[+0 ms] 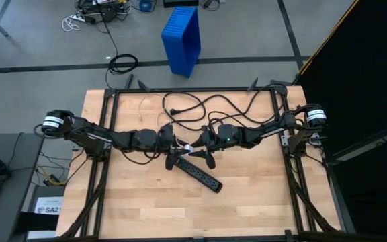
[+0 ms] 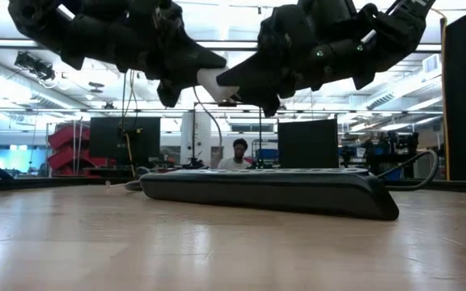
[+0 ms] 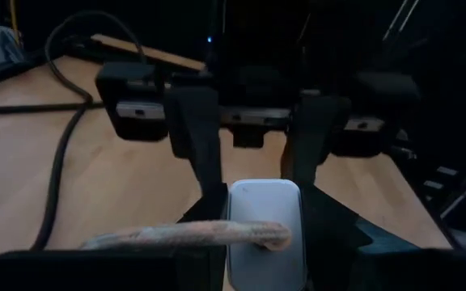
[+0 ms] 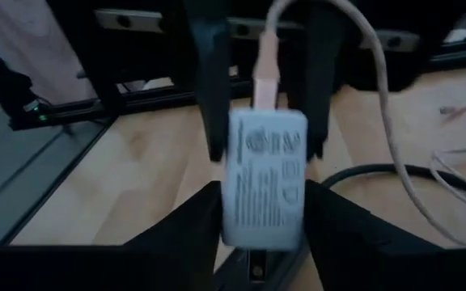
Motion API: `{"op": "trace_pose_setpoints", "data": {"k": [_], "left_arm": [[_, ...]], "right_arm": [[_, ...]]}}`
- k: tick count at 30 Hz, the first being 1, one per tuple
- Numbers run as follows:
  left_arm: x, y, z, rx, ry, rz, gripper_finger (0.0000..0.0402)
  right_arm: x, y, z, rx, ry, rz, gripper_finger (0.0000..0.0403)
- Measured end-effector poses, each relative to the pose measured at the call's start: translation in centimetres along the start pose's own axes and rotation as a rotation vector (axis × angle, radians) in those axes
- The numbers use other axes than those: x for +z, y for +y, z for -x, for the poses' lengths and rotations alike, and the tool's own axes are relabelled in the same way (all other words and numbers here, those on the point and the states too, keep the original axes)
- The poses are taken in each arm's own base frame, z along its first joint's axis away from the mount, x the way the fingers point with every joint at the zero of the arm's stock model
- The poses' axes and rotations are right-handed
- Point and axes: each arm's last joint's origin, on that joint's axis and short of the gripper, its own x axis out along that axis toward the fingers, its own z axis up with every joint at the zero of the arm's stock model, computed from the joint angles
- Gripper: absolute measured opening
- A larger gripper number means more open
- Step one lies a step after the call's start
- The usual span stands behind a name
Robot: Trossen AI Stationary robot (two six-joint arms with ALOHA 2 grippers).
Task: Insert USB
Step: Insert the white charger adapter into the black outlet extension
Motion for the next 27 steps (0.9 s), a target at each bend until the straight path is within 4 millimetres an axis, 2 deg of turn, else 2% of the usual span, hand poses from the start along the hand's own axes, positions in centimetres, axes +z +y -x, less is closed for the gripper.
{"op": "trace_pose_setpoints", "data": {"k": [2, 5, 11, 15, 22, 27], "left_arm": [[-0.1, 0.0, 0.0, -0.017, 0.008, -0.038, 0.0098], [0.0, -0.1, 0.0, -0.028, 0.007, -0.108, 0.0104], [0.1, -0.3, 0.2, -0.065, 0.002, -0.329, 0.0212], [0.2, -0.4, 0.2, -0.057, -0.014, -0.452, 0.0252], [0.2, -1.0, 0.2, -0.072, -0.042, -0.651, 0.0262], [0.2, -1.3, 0.3, -0.104, -0.054, -0.681, 0.0263]], "right_arm": [[0.0, 0.0, 0.0, 0.013, 0.006, -0.002, 0.0088], [0.0, -0.3, 0.1, 0.035, 0.011, 0.006, 0.0086], [0.1, -0.5, 0.2, 0.146, 0.026, -0.019, 0.0086], [0.2, -0.8, 0.3, 0.190, 0.027, -0.040, 0.0086], [0.4, -1.6, 0.6, 0.271, 0.032, -0.097, 0.0086], [0.8, -2.1, 0.8, 0.324, 0.017, -0.135, 0.0086]]}}
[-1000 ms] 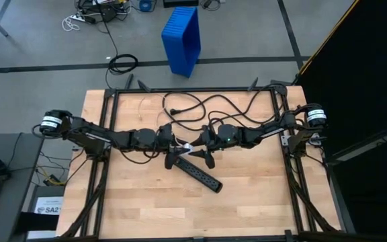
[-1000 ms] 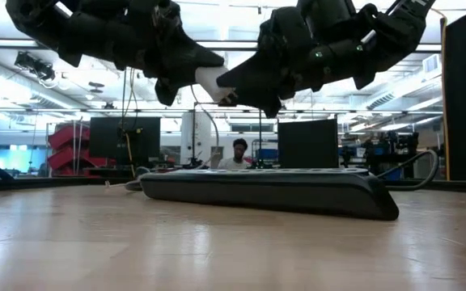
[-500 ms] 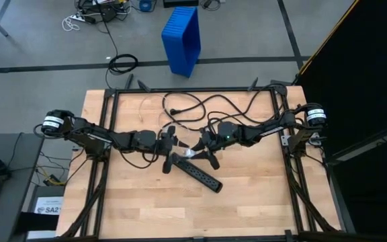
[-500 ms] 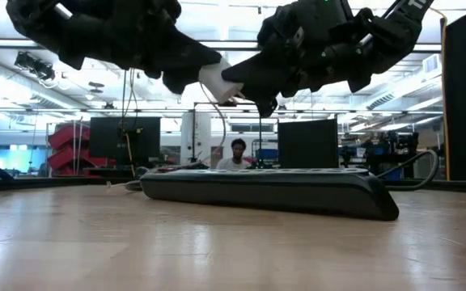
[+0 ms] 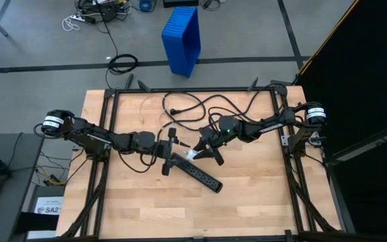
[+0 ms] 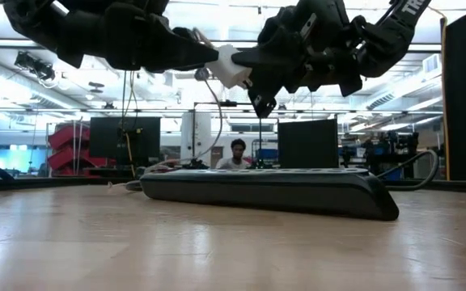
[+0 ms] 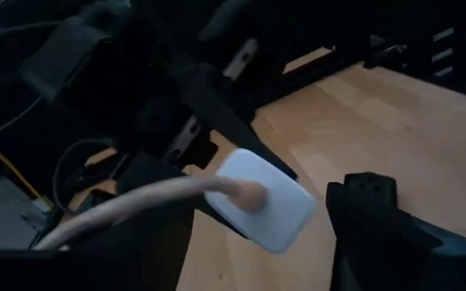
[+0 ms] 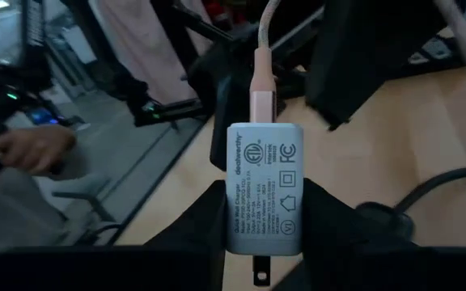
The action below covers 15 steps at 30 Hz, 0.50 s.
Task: Insert USB
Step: Insert the white charger adapter into the black outlet extension
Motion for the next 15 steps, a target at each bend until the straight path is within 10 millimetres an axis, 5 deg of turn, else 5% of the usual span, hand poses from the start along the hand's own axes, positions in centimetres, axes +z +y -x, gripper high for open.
{"op": "trace_pose_setpoints", "data": {"k": [15], "left_arm": [[0.55, -0.07, -0.14, -0.050, -0.100, -0.103, 0.0255]], "right_arm": [[0.33, 0.18, 0.04, 0.050, -0.018, -0.034, 0.0086]]}}
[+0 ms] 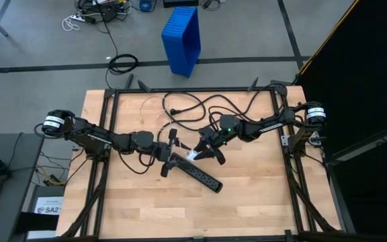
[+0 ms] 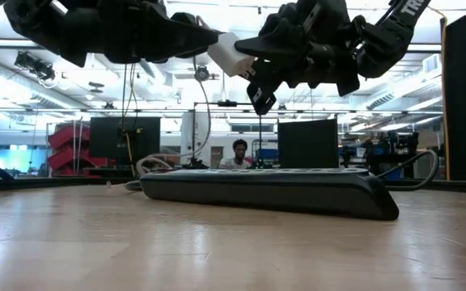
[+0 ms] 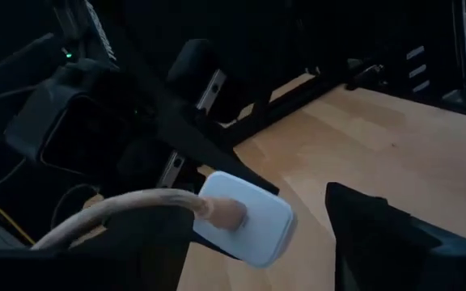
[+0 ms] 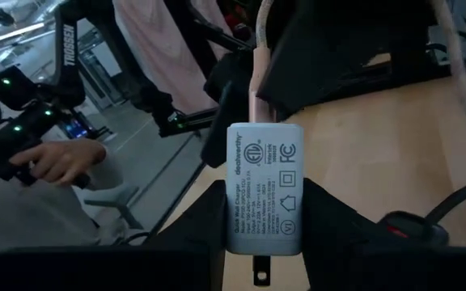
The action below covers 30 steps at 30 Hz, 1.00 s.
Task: Insert USB
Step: Insert the white charger adapter into the black outlet extension
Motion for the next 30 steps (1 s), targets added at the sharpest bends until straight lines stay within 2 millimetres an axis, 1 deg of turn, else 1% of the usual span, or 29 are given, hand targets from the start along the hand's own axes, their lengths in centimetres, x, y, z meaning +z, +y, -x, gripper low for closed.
{"op": "trace_pose_setpoints", "data": {"k": [5, 13, 18, 22, 27, 30], "left_arm": [[-0.4, -0.2, -0.5, -0.001, -0.022, -0.034, 0.0248], [-0.6, -0.1, -2.4, -0.018, -0.006, -0.075, 0.0247], [-0.8, 0.0, -2.5, -0.023, 0.004, -0.079, 0.0244], [-1.1, -0.1, -2.5, -0.036, 0.027, -0.099, 0.0221], [-1.3, -0.3, -2.5, -0.052, 0.048, -0.099, 0.0171], [-1.3, -0.3, -2.5, -0.054, 0.050, -0.099, 0.0168]], "right_arm": [[-0.1, 0.0, 0.0, 0.004, 0.005, -0.006, 0.0086], [-0.2, 0.2, -0.1, 0.019, 0.012, -0.036, 0.0086], [-0.2, 0.2, -0.1, 0.030, 0.016, -0.049, 0.0086], [-0.3, 0.2, -0.1, 0.027, 0.030, -0.058, 0.0086], [-0.6, 0.1, -0.1, 0.017, 0.054, -0.068, 0.0086], [-0.6, 0.0, -0.1, 0.013, 0.054, -0.069, 0.0086]]}}
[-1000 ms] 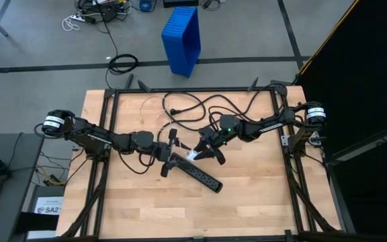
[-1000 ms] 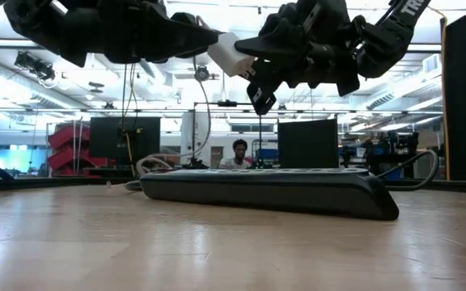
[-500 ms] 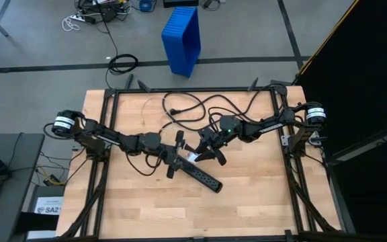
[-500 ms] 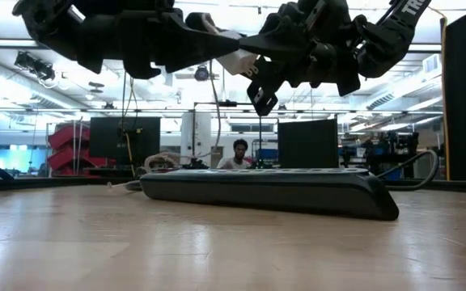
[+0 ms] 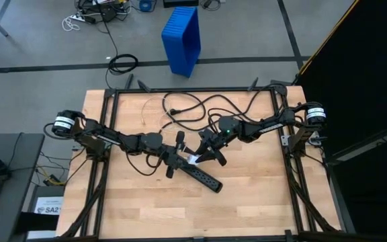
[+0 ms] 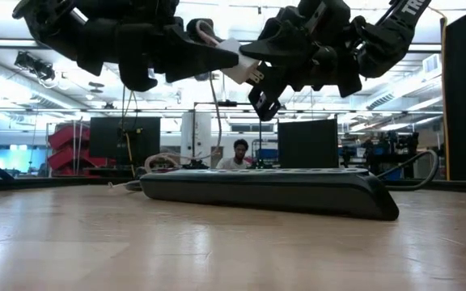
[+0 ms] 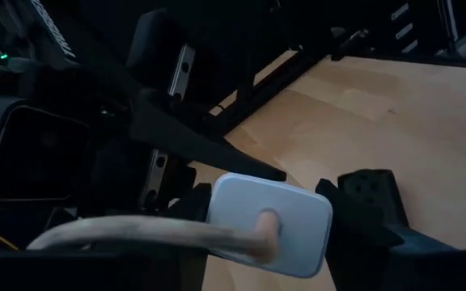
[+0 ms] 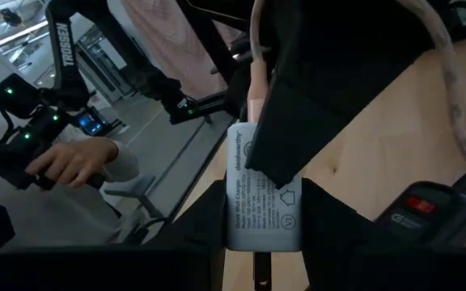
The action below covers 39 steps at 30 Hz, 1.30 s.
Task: Insert USB
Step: Insert the white charger adapter into the black outlet extension
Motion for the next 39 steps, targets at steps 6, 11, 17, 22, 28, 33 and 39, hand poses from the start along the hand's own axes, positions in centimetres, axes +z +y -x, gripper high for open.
{"op": "trace_pose_setpoints", "data": {"k": [6, 11, 17, 22, 28, 33, 39], "left_arm": [[0.2, 0.1, 0.4, 0.003, 0.050, 0.054, 0.0168], [0.5, -0.1, 1.9, -0.053, 0.154, 0.165, 0.0168], [0.8, 0.0, 3.3, -0.113, 0.299, 0.316, 0.0168], [1.0, -0.1, 3.1, -0.105, 0.405, 0.381, 0.0168], [1.6, -0.2, 3.0, -0.142, 0.425, 0.355, 0.0167], [2.0, -0.4, 2.9, -0.174, 0.409, 0.332, 0.0167], [1.2, -0.9, 2.2, -0.197, 0.449, 0.333, 0.0167]], "right_arm": [[0.1, -0.3, 0.1, -0.034, -0.013, -0.003, 0.0097], [0.4, -0.9, 0.5, -0.098, -0.045, 0.010, 0.0196], [0.5, -1.4, 0.8, -0.137, -0.055, 0.003, 0.0244], [0.3, -1.7, 0.9, -0.224, -0.050, 0.022, 0.0232], [-0.3, -1.9, 0.8, -0.299, -0.010, 0.007, 0.0207], [-1.0, -1.7, 0.6, -0.325, 0.036, -0.004, 0.0195], [-1.6, -1.1, 0.5, -0.512, 0.087, 0.065, 0.0189]]}}
